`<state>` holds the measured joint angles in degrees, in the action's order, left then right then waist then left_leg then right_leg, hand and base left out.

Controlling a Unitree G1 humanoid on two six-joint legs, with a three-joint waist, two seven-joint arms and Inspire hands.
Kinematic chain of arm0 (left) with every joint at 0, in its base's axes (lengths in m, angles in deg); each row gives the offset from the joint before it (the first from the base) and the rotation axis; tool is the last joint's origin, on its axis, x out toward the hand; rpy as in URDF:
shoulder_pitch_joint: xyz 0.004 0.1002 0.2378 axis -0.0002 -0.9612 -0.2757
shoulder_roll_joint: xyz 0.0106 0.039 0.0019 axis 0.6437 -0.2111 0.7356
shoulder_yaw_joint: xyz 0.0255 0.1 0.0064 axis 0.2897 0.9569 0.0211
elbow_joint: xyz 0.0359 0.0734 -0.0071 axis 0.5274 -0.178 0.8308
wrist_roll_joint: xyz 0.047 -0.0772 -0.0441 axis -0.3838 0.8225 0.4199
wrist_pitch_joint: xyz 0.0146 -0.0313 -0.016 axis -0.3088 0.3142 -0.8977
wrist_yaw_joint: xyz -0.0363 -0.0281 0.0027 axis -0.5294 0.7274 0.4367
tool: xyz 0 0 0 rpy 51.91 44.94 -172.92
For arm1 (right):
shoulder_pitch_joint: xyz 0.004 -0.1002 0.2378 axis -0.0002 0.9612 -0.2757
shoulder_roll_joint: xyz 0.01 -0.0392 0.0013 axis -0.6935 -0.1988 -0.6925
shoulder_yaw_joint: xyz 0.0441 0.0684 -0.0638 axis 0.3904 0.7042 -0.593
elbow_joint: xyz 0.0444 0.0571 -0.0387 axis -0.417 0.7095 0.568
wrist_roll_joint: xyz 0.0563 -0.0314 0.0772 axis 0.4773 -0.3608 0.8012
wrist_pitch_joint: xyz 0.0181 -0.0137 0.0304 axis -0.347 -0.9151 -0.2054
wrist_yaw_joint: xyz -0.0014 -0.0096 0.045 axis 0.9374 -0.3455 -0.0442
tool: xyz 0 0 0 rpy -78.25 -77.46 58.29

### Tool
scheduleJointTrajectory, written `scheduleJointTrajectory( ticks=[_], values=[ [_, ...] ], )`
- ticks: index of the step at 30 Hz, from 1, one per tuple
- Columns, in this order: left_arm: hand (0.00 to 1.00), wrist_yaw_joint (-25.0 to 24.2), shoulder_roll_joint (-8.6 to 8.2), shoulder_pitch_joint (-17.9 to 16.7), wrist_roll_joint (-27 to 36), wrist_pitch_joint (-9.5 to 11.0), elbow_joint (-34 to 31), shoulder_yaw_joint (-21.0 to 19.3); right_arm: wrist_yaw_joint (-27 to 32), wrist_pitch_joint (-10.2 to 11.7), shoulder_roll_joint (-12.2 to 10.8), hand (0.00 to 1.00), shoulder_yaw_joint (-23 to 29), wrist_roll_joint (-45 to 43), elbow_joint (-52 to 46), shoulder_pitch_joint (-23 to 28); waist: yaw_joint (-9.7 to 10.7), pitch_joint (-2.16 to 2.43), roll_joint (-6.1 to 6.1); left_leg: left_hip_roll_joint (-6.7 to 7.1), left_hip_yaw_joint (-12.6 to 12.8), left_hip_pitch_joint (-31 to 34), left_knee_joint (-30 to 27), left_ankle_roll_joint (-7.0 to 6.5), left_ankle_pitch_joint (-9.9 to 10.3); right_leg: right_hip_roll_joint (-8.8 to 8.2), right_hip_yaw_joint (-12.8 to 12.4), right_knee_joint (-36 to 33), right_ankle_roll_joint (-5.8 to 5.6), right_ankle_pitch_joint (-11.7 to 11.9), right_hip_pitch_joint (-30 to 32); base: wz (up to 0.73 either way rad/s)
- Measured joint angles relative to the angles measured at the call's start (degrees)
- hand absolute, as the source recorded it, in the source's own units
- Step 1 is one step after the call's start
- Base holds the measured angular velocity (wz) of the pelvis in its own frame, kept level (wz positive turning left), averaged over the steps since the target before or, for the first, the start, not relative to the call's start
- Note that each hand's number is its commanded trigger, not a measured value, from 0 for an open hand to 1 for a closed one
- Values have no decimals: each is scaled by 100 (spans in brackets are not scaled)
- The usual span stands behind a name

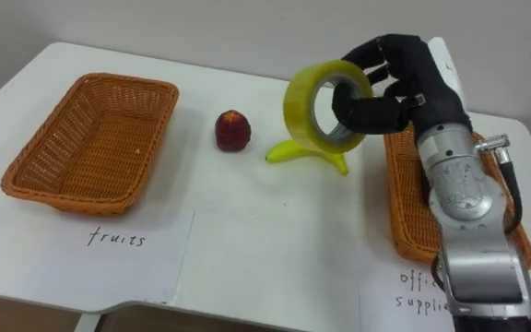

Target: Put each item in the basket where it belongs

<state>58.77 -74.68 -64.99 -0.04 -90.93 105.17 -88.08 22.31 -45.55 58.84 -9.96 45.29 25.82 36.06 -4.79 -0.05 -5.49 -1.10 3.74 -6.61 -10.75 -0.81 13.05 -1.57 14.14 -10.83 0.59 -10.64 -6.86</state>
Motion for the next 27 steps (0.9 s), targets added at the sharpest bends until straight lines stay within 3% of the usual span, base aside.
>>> scheduleJointTrajectory(
  ticks=[9,12,16,24,27],
  values=[
    [0,-65,49,10,-48,0,-25,-196,259,2,140,100,388,511,699,-15,30,-2,10,-4,0,19,2,0,0,-8,-1,6,0,0,13,0],
    [0,-65,45,-7,-47,0,-30,-221,303,3,278,100,416,599,849,-15,40,22,57,-3,0,24,-15,1,-1,-9,-24,5,0,0,22,0],
    [0,-70,45,-18,-48,1,-58,-277,330,3,299,100,445,596,969,-15,107,43,94,-3,18,4,-12,1,-2,-3,-66,6,0,0,17,-2],
    [0,-123,69,-95,-41,-2,-269,-373,489,3,339,100,452,705,1250,-50,165,11,2,-2,77,19,-11,0,-1,1,-139,6,0,-2,57,-3],
    [0,-125,79,-102,24,2,-325,-373,497,3,372,100,513,865,1564,-137,187,24,-50,0,85,58,-26,0,-1,15,-160,5,0,-2,97,0]
  ],
)
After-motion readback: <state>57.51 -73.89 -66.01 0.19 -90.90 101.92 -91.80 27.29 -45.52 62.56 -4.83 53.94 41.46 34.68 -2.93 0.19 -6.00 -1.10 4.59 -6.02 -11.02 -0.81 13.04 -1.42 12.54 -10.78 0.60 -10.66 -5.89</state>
